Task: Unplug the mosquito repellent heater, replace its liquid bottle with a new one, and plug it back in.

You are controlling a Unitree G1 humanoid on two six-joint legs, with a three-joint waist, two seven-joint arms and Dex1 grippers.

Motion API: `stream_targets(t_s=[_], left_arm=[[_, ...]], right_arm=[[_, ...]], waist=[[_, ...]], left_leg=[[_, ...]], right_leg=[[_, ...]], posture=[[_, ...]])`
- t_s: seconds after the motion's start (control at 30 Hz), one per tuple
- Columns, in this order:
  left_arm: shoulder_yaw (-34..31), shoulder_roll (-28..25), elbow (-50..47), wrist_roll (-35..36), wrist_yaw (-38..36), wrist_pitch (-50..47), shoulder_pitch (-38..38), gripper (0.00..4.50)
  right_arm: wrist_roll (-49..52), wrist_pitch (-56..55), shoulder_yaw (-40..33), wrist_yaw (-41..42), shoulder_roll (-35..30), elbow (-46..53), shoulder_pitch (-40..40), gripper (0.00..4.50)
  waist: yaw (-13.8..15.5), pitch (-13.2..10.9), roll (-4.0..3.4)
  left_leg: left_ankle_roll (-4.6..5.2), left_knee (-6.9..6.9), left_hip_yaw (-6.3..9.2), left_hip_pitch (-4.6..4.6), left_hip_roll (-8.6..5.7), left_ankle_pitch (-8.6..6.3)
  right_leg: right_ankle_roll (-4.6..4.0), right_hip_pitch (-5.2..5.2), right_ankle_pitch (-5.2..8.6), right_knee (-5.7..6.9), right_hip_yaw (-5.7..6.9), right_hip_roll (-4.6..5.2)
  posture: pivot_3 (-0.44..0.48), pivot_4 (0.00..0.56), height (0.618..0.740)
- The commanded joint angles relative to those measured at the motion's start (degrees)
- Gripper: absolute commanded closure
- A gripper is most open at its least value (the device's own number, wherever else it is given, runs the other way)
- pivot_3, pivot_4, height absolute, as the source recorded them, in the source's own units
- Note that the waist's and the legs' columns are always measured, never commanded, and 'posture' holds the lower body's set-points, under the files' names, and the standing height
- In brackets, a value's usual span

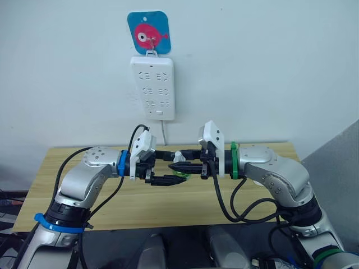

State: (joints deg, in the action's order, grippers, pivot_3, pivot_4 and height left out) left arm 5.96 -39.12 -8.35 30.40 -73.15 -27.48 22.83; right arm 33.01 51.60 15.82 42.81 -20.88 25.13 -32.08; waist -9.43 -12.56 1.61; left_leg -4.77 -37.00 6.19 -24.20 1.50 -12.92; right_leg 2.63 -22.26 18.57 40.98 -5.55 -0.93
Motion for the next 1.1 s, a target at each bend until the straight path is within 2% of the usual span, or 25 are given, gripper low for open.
stream_targets(t_s=[0.03,0.2,0.53,0.73,0.83,0.97,1.1], left_arm=[[-2.1,-0.7,-0.4,3.8,0.1,-4.9,1.2,0.36],[-2.1,-1.6,-2.7,7.2,0.0,-12.1,2.4,0.36],[-1.9,0.4,-3.8,9.8,1.8,-14.7,4.2,0.36],[-0.8,-0.6,-4.3,9.3,-0.4,-14.5,3.5,0.36],[-0.5,-1.0,-4.2,8.5,-1.1,-13.7,3.1,0.97],[0.0,-1.5,-4.2,7.7,-2.0,-12.7,2.8,2.14],[0.6,-1.6,-3.5,6.6,-2.2,-11.5,2.9,2.16]], right_arm=[[3.2,-0.2,-3.1,-0.4,0.8,3.0,0.0,3.41],[5.4,0.5,-4.4,-1.0,1.4,3.3,0.0,3.41],[8.4,1.1,-4.9,-1.9,1.9,3.2,-0.6,3.41],[9.1,1.2,-5.0,-2.4,1.9,3.3,-0.8,3.41],[9.6,1.2,-5.1,-2.7,1.9,3.4,-0.8,3.41],[10.4,1.0,-5.3,-3.1,1.9,3.4,-0.9,3.41],[11.0,1.1,-5.5,-3.3,2.0,3.4,-1.0,3.41]], waist=[[-0.1,0.3,-0.01],[-0.3,0.5,-0.03],[-0.4,1.4,-0.03],[-0.5,1.9,-0.13],[-0.5,2.2,-0.15],[-0.6,2.4,-0.13],[-0.7,2.6,-0.12]], left_leg=[[0.00,0.00,0.00,0.00,0.00,0.00],[0.01,0.00,0.02,0.02,0.00,0.01],[-0.05,0.01,0.04,0.06,0.00,0.06],[-0.06,0.00,0.02,0.13,0.00,0.08],[-0.06,0.01,0.01,0.17,0.00,0.08],[-0.05,0.01,0.01,0.18,0.00,0.09],[-0.05,0.00,0.01,0.19,0.00,0.09]], right_leg=[[0.00,0.00,0.00,0.00,0.00,0.00],[0.00,0.00,0.00,0.05,0.01,-0.02],[0.00,0.02,0.00,0.09,0.01,-0.02],[-0.01,0.08,0.00,0.11,-0.01,-0.03],[-0.01,0.10,0.00,0.12,-0.01,-0.04],[-0.01,0.12,0.00,0.12,-0.02,-0.04],[-0.01,0.13,-0.01,0.12,-0.02,-0.04]], posture=[[-0.176,0.100,0.724],[-0.176,0.100,0.724],[-0.172,0.083,0.724],[-0.175,0.078,0.724],[-0.175,0.076,0.724],[-0.175,0.076,0.724],[-0.173,0.077,0.724]])
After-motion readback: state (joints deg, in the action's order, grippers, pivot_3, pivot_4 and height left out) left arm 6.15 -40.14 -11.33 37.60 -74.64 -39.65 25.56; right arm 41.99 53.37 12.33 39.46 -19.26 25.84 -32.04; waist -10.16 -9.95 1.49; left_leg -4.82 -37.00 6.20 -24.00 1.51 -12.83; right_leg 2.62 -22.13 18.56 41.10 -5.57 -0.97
